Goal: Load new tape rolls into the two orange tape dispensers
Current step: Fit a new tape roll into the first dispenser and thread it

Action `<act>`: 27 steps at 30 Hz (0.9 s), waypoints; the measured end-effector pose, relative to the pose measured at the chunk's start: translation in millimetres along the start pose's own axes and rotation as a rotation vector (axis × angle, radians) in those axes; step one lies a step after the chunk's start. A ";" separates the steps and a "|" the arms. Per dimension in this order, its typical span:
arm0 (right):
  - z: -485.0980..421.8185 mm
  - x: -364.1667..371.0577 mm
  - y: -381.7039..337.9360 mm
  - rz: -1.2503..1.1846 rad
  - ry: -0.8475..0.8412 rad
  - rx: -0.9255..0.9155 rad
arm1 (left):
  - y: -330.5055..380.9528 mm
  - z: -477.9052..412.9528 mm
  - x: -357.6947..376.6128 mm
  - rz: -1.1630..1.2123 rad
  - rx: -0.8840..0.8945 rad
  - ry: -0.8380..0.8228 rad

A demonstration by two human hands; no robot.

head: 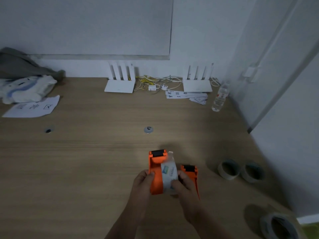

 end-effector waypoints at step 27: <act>-0.7 10.6 3.1 0.113 0.067 0.073 | 8.6 17.0 24.0 -0.218 0.121 -0.200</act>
Point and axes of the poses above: each hand's wrist, its own z-axis away from the middle knuckle, its own x-axis out of the palm, y = z × x, the point moved 10 cm from there along -z, towards the middle knuckle, and after that the axes turned 12 degrees about z, right-handed, at the moved point
